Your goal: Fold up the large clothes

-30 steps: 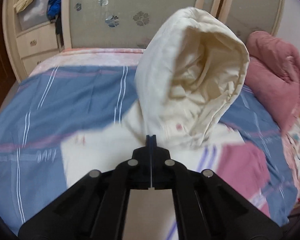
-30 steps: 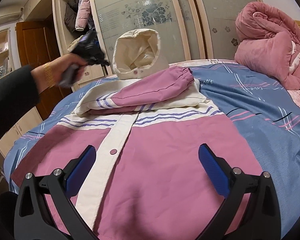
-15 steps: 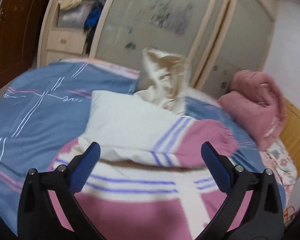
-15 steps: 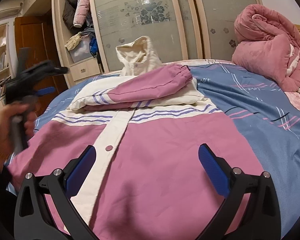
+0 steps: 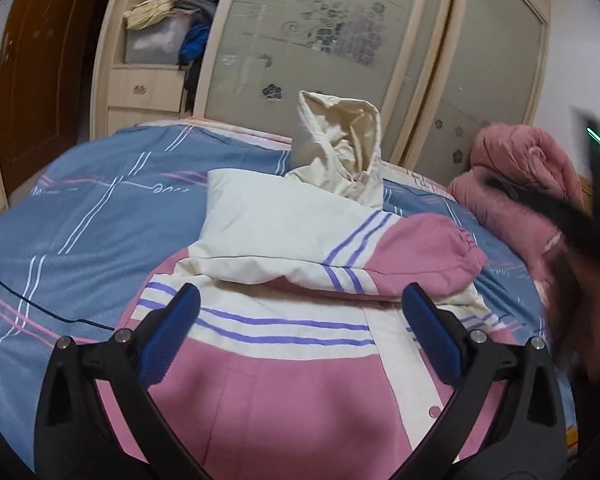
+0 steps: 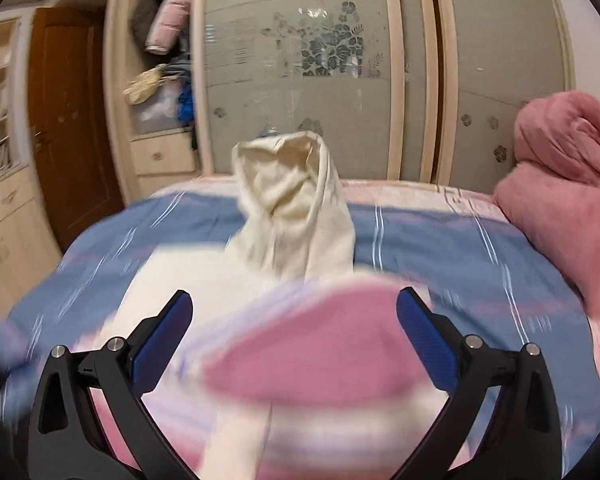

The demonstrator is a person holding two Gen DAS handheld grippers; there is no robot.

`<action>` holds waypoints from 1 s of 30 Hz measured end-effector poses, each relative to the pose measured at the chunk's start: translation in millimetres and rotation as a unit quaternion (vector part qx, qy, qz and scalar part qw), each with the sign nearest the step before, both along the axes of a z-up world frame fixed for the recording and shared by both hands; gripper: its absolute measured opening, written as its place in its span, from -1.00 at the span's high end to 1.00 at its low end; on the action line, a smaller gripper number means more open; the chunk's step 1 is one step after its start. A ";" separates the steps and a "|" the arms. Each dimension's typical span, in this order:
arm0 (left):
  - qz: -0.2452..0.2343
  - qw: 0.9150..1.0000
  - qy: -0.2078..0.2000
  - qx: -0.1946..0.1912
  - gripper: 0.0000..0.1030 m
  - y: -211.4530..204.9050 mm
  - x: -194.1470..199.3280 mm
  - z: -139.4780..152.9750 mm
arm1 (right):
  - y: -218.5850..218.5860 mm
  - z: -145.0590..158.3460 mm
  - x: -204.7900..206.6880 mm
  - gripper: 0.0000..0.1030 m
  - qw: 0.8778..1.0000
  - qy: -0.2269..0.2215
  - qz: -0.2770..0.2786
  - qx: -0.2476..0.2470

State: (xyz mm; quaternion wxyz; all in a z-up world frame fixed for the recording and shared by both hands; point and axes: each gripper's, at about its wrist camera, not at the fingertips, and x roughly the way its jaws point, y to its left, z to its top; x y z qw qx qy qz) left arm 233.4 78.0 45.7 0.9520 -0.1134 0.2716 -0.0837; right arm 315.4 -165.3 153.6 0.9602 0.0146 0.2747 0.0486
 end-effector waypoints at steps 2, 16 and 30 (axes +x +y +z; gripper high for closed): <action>0.004 1.000 0.001 0.001 -0.96 4.1 1.6 -0.2 | 7.9 1.7 72.3 -0.76 1.000 0.015 -0.016 -0.017; -0.054 0.996 0.063 0.029 -0.96 25.2 165.6 68.6 | 17.1 -56.4 299.5 0.58 0.987 0.139 -0.069 -0.046; 0.006 0.980 0.200 0.010 -0.96 -71.2 444.4 22.8 | -43.5 -45.6 249.1 0.93 0.992 0.115 -0.057 0.010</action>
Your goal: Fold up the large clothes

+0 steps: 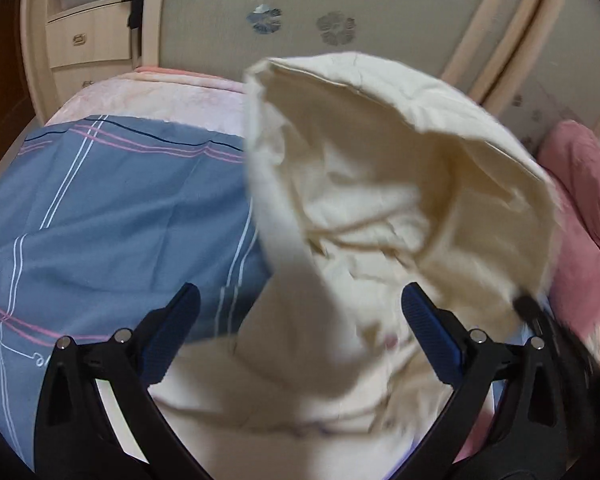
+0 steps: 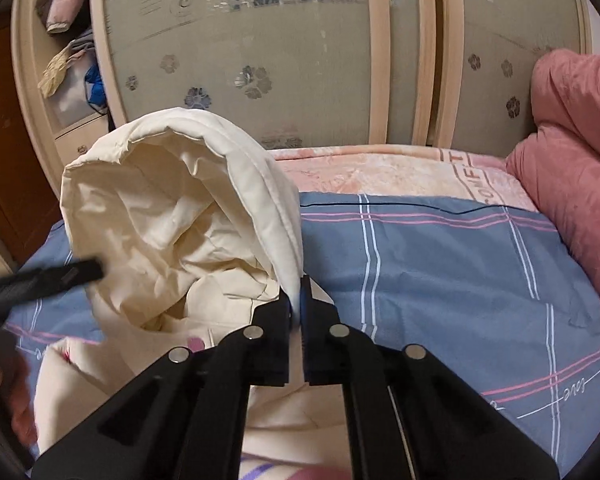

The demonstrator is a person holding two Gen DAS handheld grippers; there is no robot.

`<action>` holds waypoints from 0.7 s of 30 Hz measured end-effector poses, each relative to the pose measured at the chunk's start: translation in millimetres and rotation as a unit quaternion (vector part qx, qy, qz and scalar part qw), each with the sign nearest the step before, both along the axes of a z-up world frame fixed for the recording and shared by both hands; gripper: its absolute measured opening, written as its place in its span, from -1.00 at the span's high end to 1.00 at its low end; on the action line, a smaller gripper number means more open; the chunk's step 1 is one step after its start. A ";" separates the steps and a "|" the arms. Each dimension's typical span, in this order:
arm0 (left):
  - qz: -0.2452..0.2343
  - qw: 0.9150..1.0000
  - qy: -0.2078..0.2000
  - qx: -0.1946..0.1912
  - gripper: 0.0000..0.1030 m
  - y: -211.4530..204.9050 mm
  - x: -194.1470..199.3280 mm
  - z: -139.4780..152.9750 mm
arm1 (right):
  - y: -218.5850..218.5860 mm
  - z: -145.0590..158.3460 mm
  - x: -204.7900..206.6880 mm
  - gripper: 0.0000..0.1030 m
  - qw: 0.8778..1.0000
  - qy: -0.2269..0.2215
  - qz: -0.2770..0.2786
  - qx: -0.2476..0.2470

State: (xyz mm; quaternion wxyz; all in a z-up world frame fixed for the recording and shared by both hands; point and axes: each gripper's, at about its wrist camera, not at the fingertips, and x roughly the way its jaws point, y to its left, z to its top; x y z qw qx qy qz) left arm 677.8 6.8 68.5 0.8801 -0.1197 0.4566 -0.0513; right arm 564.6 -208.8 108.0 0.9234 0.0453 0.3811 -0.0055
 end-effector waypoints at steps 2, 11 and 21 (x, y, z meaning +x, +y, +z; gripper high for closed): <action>0.019 1.000 0.016 -0.001 -0.20 2.6 9.1 -11.0 | 0.2 -4.3 -5.2 0.93 1.000 0.000 0.000 -0.005; -0.018 0.998 0.002 -0.053 0.90 59.1 -55.9 -11.4 | -31.5 -1.4 -55.1 0.95 0.996 -0.013 -0.023 0.082; -0.045 0.991 -0.045 -0.119 0.93 101.4 -211.7 -7.3 | -35.2 -1.9 -212.9 0.95 0.985 -0.067 0.022 0.157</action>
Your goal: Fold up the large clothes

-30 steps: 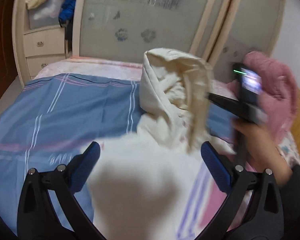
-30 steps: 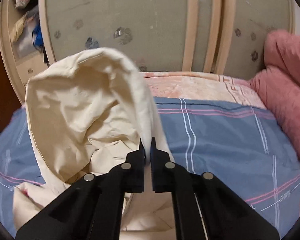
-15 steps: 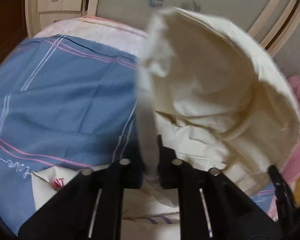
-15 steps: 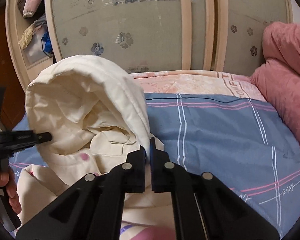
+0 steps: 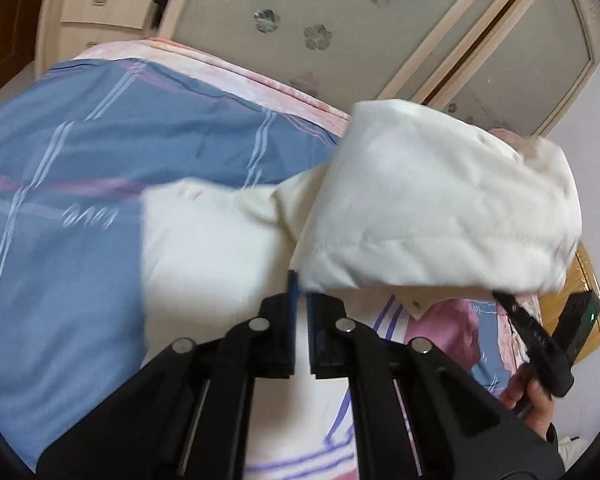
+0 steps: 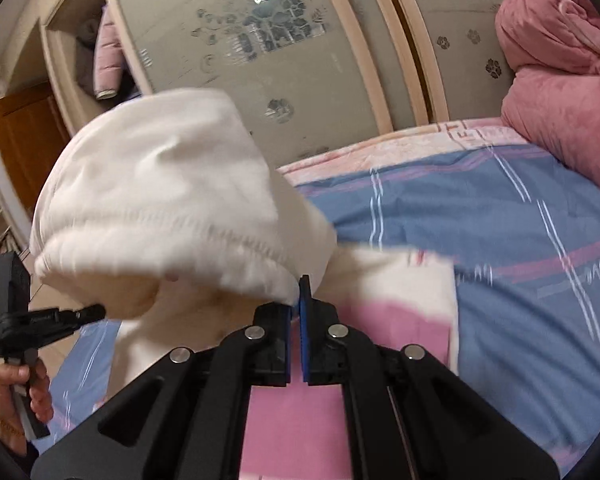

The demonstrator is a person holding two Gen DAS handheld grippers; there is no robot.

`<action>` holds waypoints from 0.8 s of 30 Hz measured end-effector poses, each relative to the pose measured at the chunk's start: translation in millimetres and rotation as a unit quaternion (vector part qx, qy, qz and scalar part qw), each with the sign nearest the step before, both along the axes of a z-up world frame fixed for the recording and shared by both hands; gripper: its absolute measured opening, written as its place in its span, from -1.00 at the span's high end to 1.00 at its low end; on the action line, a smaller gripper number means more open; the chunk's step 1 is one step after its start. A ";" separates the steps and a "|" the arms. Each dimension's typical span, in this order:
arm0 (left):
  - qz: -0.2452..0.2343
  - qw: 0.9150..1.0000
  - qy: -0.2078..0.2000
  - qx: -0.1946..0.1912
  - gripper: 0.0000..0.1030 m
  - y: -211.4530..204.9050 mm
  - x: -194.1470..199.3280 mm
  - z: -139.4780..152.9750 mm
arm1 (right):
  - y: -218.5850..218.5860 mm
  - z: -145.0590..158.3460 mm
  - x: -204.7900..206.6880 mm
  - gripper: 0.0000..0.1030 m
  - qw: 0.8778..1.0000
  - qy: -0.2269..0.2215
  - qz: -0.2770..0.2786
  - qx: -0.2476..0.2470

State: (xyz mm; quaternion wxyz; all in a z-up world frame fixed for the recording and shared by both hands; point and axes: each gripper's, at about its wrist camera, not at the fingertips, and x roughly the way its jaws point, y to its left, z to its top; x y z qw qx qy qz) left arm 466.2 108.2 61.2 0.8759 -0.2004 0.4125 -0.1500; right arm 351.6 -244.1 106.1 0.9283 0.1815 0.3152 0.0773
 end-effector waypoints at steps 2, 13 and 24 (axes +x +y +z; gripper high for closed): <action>0.006 1.000 -0.004 0.000 0.93 7.0 -21.7 -7.8 | 1.6 -9.9 -23.0 0.95 1.000 0.003 0.000 0.005; 0.066 0.994 0.056 -0.071 0.80 42.6 -129.6 -95.5 | 0.0 -73.7 -102.2 1.00 0.998 0.053 -0.015 0.024; 0.116 0.978 -0.172 0.008 -0.96 7.9 -231.8 -11.1 | 46.5 56.8 -46.5 -0.72 0.999 -0.026 -0.024 -0.005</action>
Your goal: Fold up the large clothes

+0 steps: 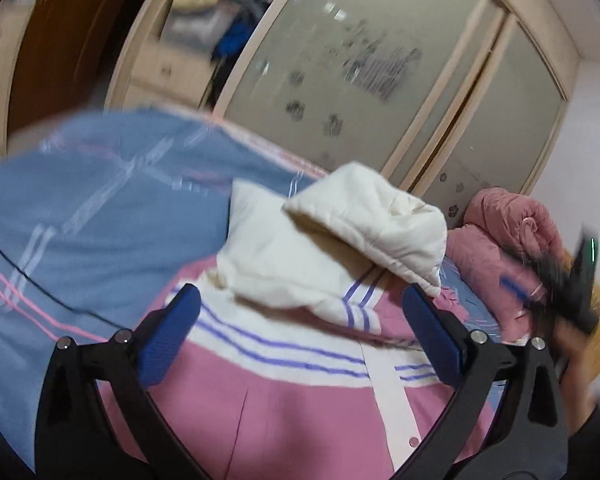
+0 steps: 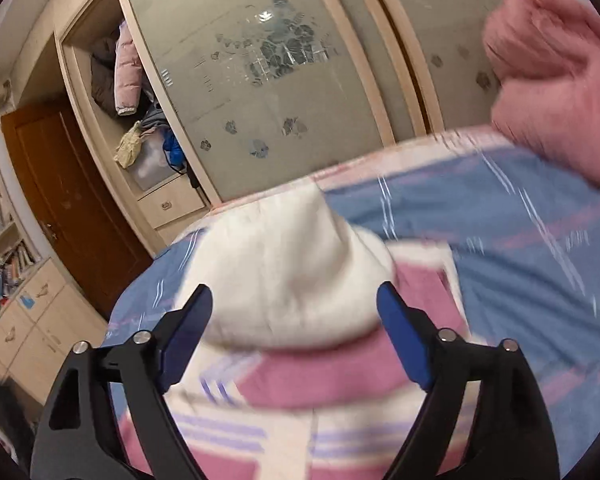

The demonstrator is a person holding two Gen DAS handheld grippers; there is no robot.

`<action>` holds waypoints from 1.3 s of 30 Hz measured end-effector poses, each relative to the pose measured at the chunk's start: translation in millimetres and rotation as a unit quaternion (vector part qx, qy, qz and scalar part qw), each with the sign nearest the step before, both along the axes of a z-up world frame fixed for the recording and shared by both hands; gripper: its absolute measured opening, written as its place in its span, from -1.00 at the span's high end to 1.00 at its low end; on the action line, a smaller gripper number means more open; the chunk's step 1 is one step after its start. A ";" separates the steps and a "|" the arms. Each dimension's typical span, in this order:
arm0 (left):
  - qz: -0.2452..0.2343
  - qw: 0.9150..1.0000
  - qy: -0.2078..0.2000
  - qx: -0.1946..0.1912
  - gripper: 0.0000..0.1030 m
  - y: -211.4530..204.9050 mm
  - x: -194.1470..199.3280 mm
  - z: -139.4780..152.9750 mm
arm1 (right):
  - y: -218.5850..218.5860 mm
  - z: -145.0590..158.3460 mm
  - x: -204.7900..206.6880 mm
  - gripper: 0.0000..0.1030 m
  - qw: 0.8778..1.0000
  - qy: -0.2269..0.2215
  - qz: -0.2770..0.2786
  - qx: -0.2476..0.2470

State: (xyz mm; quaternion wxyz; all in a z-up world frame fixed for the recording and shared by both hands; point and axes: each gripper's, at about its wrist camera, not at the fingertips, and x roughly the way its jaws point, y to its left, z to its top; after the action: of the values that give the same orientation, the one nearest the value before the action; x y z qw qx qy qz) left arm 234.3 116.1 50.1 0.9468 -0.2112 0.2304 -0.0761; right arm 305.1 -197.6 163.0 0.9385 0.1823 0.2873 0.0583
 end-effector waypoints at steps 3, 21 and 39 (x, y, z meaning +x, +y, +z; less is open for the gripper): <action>0.002 0.999 -0.022 0.043 -0.96 -19.3 -7.8 3.8 | 30.1 23.5 62.4 -0.73 0.999 0.034 0.027 -0.026; -0.036 0.996 -0.009 0.086 -0.96 -19.0 -8.6 -1.4 | 60.8 -168.1 34.8 -0.60 0.964 0.197 0.132 -0.116; -0.123 0.979 0.046 0.156 -0.96 -116.7 142.2 33.8 | 52.7 -180.3 -20.6 -0.73 0.980 0.081 0.139 -0.114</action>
State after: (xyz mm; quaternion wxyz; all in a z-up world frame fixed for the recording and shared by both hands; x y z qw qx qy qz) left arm 376.5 -0.7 83.9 0.9401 -0.0338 0.3068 -0.1450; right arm 284.5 -144.9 -17.3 0.9096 0.0362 0.3897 0.1396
